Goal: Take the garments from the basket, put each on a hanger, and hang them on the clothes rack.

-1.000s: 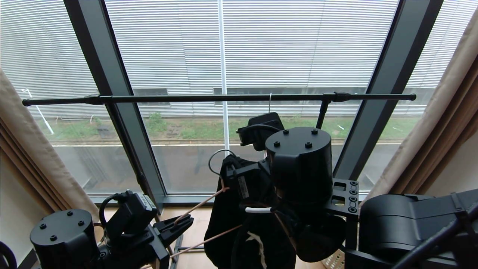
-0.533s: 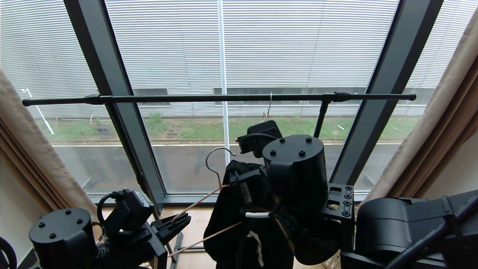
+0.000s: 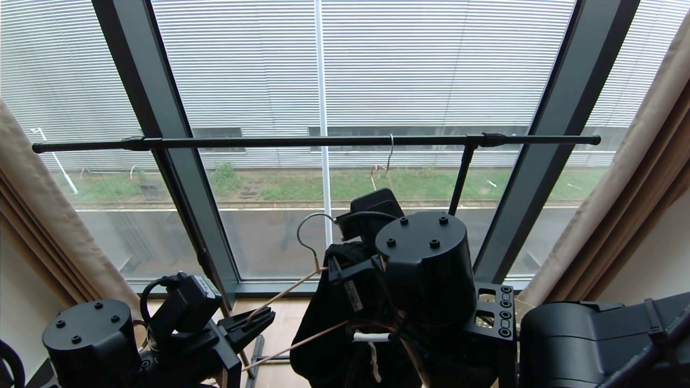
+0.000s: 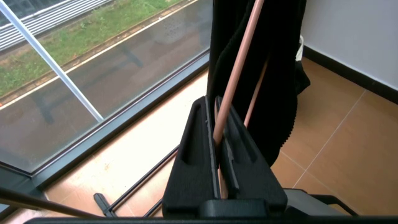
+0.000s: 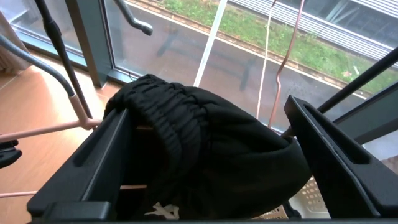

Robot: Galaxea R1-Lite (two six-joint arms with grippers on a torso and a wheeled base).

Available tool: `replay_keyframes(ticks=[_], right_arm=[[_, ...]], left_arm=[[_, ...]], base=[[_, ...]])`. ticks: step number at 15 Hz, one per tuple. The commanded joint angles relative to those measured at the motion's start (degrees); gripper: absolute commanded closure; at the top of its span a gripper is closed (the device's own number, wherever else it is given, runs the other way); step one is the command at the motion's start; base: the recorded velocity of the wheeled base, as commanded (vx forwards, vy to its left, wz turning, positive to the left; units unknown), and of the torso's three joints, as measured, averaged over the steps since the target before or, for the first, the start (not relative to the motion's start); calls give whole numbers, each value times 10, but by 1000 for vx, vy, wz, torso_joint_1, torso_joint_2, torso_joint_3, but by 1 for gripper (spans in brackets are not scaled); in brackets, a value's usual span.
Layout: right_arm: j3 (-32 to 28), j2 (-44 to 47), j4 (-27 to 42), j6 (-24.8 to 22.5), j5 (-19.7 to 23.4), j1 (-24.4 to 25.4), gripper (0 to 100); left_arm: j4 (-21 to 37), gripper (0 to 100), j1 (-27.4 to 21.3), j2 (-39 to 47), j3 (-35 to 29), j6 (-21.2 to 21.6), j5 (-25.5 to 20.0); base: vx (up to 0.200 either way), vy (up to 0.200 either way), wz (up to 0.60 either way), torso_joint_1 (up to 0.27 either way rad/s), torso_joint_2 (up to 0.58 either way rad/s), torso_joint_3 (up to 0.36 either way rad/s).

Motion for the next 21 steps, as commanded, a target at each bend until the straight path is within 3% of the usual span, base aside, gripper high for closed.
replay_keyframes(ticks=[1, 11, 14, 17, 20, 21], right_arm=[[3, -8, 1, 1, 3, 5, 0], [22, -35, 0, -12, 22, 5, 0], [44, -63, 8, -28, 68, -6, 0], [93, -125, 10, -97, 225, -85, 0], [89, -159, 56, -158, 373, -171, 0], [76, -170, 94, -219, 462, -225, 0]], left_arm=[[-1, 100, 0, 0, 0, 0, 0], [-1, 100, 4, -1, 0, 0, 0], [-1, 100, 4, -1, 0, 0, -2], [-1, 100, 3, -2, 0, 0, -3], [-1, 100, 1, -3, 0, 1, -3], [-1, 100, 0, -4, 0, 1, -3]], base=[[0, 0, 0, 0, 0, 0], [0, 0, 0, 0, 0, 0], [0, 0, 0, 0, 0, 0], [0, 0, 0, 0, 0, 0], [0, 0, 0, 0, 0, 0], [0, 0, 0, 0, 0, 0]])
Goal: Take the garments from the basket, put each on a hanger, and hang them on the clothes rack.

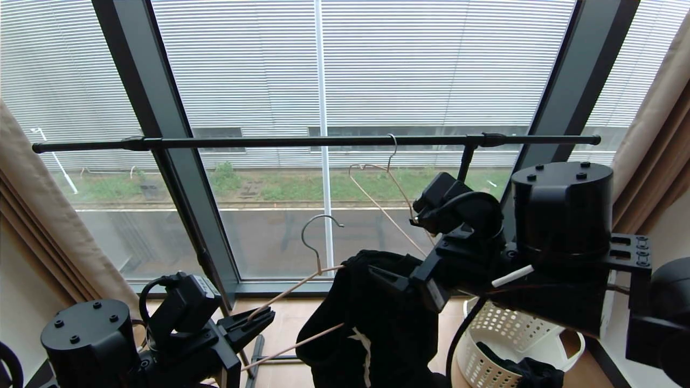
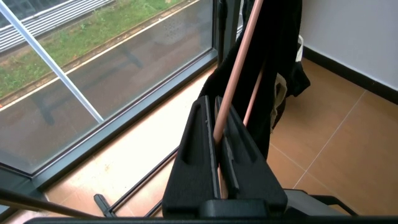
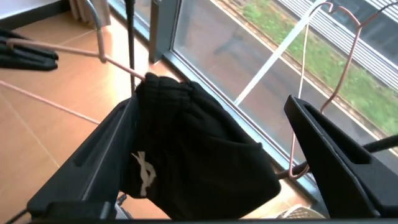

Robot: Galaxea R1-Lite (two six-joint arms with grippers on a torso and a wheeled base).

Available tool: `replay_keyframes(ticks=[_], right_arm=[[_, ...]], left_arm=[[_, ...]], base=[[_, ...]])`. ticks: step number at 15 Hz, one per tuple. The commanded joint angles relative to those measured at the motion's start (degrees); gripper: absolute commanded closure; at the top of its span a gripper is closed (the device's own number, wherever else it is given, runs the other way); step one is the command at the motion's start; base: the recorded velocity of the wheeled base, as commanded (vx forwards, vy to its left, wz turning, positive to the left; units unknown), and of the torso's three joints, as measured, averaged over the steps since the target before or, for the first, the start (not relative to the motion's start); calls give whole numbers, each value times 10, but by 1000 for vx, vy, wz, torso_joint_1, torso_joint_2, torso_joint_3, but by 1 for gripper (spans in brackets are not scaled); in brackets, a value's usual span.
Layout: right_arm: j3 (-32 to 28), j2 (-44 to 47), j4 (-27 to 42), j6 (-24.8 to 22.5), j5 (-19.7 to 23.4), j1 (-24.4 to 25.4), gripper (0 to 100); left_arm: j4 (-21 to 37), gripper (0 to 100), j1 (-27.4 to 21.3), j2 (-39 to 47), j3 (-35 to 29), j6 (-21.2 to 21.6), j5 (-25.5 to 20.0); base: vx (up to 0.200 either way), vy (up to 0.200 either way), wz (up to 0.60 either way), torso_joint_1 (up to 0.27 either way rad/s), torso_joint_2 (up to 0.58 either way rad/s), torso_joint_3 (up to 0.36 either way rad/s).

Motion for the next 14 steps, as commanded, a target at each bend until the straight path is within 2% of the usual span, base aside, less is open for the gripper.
replay_keyframes(ticks=[1, 2, 3, 4, 5, 6, 7, 8, 10, 14], right_arm=[[-32, -31, 67, -93, 127, -101, 0], [-66, -25, 121, -131, 184, -128, 0], [-112, -7, 202, -168, 241, -142, 0], [-141, 7, 246, -194, 271, -152, 0], [-207, 50, 336, -278, 319, -177, 0], [-250, 78, 394, -340, 343, -190, 0], [-292, 99, 455, -377, 365, -201, 0], [-338, 117, 528, -399, 379, -203, 0], [-404, 145, 610, -405, 396, -200, 0], [-424, 184, 611, -400, 400, -184, 0]], left_arm=[[-1, 100, -1, -4, 0, -1, 0], [-1, 100, -4, -10, 0, -1, 0], [-1, 100, -8, -11, 0, -1, 0], [-1, 100, -8, -11, 0, 0, 0], [-1, 100, -8, -15, 0, 0, 0], [-1, 100, -14, -17, 0, 0, 1], [-1, 100, -20, -19, 0, 0, 1], [-1, 100, -26, -19, 0, -1, 1], [-1, 100, -37, -19, 0, -1, 1], [-1, 100, -45, -24, 0, -1, 1]], base=[[0, 0, 0, 0, 0, 0], [0, 0, 0, 0, 0, 0], [0, 0, 0, 0, 0, 0], [0, 0, 0, 0, 0, 0], [0, 0, 0, 0, 0, 0], [0, 0, 0, 0, 0, 0], [0, 0, 0, 0, 0, 0], [0, 0, 0, 0, 0, 0], [0, 0, 0, 0, 0, 0], [0, 0, 0, 0, 0, 0]])
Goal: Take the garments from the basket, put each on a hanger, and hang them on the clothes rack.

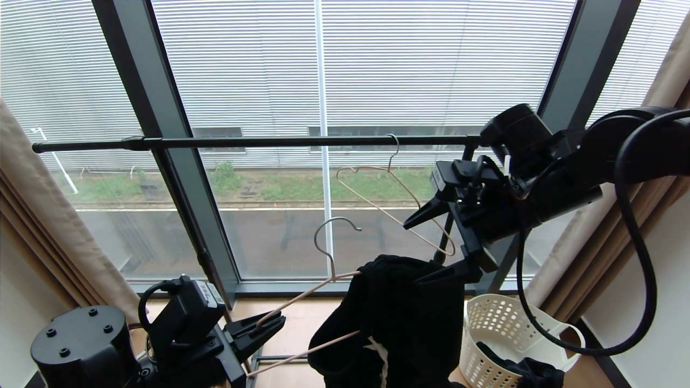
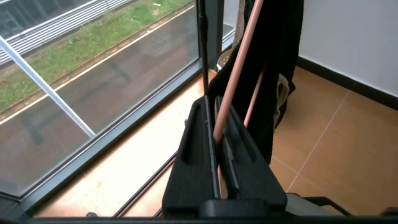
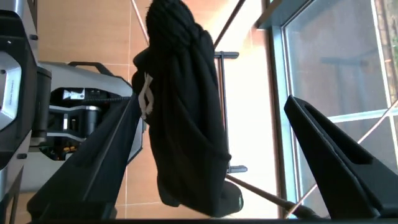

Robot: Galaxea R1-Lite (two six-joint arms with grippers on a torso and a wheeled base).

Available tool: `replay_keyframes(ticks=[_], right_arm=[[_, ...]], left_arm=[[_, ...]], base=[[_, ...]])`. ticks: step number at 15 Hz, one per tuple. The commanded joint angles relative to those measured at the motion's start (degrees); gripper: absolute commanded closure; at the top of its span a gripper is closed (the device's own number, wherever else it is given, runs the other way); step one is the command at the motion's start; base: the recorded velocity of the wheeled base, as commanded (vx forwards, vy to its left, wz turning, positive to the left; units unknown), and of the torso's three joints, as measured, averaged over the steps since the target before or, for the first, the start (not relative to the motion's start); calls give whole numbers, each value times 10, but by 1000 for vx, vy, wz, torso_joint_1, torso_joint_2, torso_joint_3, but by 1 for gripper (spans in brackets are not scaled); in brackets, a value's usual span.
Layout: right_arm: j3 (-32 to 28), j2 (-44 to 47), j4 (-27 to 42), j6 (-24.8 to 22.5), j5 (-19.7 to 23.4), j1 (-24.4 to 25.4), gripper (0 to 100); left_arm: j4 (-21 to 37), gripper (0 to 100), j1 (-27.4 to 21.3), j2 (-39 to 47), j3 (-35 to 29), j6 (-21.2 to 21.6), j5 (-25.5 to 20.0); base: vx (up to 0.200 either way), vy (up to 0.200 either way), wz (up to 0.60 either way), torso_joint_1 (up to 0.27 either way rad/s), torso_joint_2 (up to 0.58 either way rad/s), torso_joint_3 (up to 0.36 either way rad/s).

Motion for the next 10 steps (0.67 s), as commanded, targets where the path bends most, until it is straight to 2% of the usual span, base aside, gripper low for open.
replay_keyframes(ticks=[1, 5, 10], right_arm=[[-12, 47, -1, 3, -6, 19, 0], [-63, 89, 2, 20, -22, 23, 0], [-95, 120, 2, 31, -48, 40, 0]], left_arm=[[-1, 100, -3, -2, 0, 0, 1], [-1, 100, -3, -12, 0, 0, 0], [-1, 100, -4, -13, 0, 0, 0]], base=[[0, 0, 0, 0, 0, 0], [0, 0, 0, 0, 0, 0], [0, 0, 0, 0, 0, 0]])
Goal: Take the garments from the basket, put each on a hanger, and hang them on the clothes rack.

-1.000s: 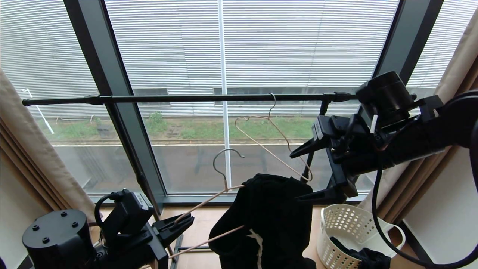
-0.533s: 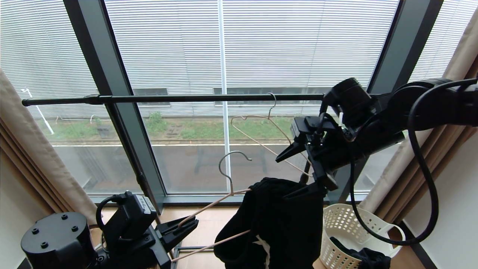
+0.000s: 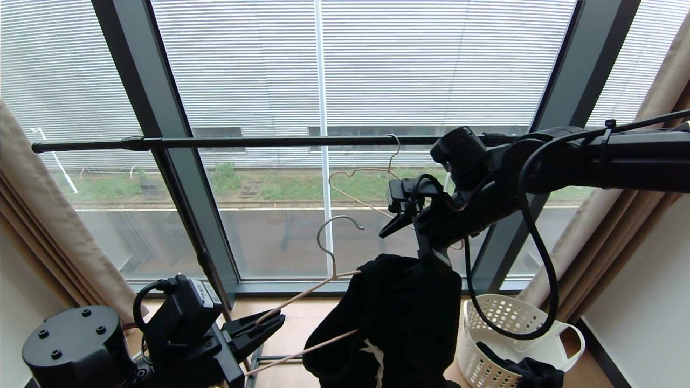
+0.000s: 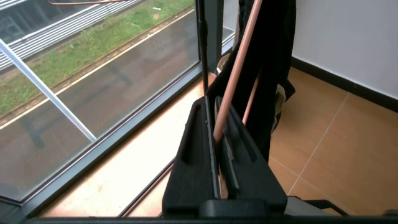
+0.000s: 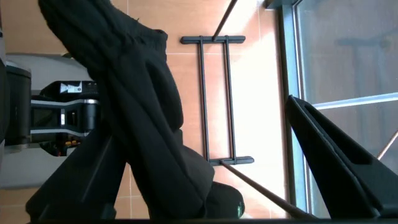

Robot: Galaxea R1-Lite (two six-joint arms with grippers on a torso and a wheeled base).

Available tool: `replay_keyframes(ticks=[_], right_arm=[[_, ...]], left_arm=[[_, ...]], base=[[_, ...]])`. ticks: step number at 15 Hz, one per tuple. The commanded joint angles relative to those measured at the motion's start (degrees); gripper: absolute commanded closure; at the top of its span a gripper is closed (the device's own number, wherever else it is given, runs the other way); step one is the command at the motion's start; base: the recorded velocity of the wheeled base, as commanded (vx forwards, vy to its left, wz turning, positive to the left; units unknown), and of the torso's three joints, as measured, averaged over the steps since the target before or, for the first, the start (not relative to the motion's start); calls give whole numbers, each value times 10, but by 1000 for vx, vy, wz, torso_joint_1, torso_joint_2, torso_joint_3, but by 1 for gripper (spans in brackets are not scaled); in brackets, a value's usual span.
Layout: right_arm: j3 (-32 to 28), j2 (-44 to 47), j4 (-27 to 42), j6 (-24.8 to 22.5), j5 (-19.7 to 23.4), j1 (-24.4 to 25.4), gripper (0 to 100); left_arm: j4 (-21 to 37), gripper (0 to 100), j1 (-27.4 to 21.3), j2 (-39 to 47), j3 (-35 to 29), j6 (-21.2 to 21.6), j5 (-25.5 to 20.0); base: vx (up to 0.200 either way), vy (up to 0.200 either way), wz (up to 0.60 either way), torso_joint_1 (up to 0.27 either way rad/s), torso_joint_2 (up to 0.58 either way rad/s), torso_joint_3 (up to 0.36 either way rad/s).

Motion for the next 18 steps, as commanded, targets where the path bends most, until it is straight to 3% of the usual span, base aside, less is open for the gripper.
replay_keyframes(ticks=[1, 4, 15, 16, 18], right_arm=[[-9, 15, 0, 4, 0, 10, 0], [-22, 13, 0, 35, -1, 32, 0], [-7, -9, 33, 31, 3, 58, 0], [-5, -11, 33, 31, 3, 58, 100], [-1, -12, 34, 32, 3, 58, 100]], left_arm=[[-1, 100, -1, -1, 0, 0, 0], [-1, 100, -1, -1, 0, 0, 0], [-1, 100, 2, 0, 0, 0, 0], [-1, 100, 2, 0, 0, 0, 0], [-1, 100, 2, -1, 0, 0, 0]], base=[[0, 0, 0, 0, 0, 0], [0, 0, 0, 0, 0, 0], [0, 0, 0, 0, 0, 0], [0, 0, 0, 0, 0, 0], [0, 0, 0, 0, 0, 0]])
